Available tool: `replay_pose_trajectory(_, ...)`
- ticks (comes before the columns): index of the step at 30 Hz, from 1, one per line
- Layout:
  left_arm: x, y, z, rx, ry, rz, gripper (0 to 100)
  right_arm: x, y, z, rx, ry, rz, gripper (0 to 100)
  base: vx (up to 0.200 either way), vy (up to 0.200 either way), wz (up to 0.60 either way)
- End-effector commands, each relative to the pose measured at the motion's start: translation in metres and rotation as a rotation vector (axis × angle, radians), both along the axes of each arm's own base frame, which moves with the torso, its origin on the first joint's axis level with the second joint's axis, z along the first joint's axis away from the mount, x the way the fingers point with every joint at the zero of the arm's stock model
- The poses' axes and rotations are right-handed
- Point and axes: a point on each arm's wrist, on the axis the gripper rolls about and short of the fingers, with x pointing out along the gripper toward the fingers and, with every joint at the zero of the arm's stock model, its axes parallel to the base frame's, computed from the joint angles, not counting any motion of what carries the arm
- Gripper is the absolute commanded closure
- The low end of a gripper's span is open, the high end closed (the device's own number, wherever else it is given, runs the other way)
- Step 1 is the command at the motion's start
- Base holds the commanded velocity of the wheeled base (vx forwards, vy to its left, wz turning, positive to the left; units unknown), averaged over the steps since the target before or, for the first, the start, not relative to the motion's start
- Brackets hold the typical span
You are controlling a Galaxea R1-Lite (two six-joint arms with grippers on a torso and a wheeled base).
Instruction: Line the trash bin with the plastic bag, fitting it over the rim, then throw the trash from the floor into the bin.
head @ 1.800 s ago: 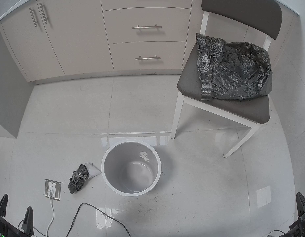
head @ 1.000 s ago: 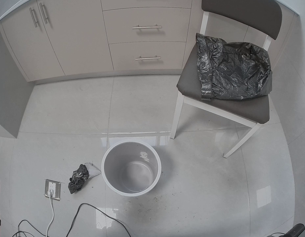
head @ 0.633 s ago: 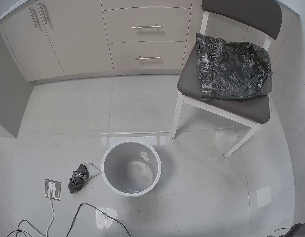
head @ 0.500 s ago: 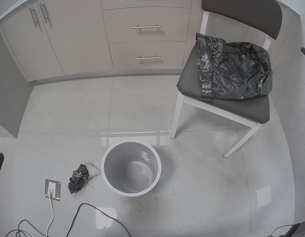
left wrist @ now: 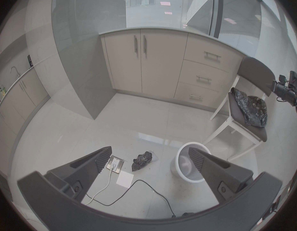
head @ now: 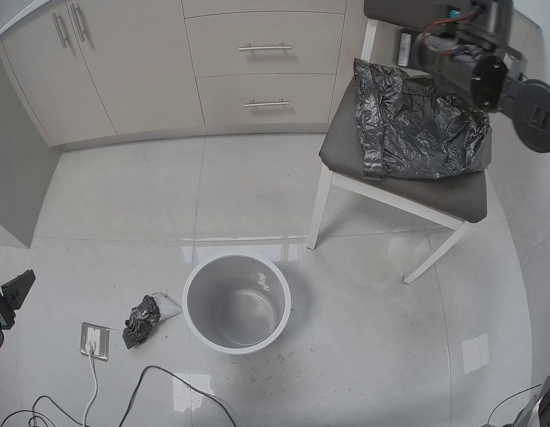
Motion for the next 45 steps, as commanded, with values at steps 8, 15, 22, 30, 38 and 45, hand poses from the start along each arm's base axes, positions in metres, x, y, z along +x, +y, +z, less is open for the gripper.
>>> replay_pose_trajectory(8,0.025,-0.001,-0.016,0.008,0.147,0.014,0,0.035,0.079,-0.082,-0.176,0.161,0.002,100,0.000,0.000,0.00)
replay_pose_trajectory(15,0.027,-0.001,-0.018,0.009,0.163,0.015,0,0.041,0.087,-0.104,-0.213,0.208,-0.006,100,0.000,0.000,0.00)
replay_pose_trajectory(22,0.029,-0.002,-0.020,0.010,0.176,0.012,0,0.044,0.086,-0.110,-0.223,0.222,-0.013,100,0.000,0.000,0.00)
replay_pose_trajectory(30,0.033,-0.002,-0.020,0.011,0.171,0.013,0,0.049,0.082,-0.115,-0.225,0.234,-0.026,0,0.000,0.000,0.00)
replay_pose_trajectory(38,0.039,-0.002,-0.022,0.014,0.182,0.011,0,0.055,0.073,-0.115,-0.223,0.237,-0.051,0,0.000,0.000,0.00)
replay_pose_trajectory(45,0.042,-0.003,-0.026,0.013,0.207,0.010,0,0.064,0.058,-0.119,-0.223,0.254,-0.127,0,0.000,0.000,0.00)
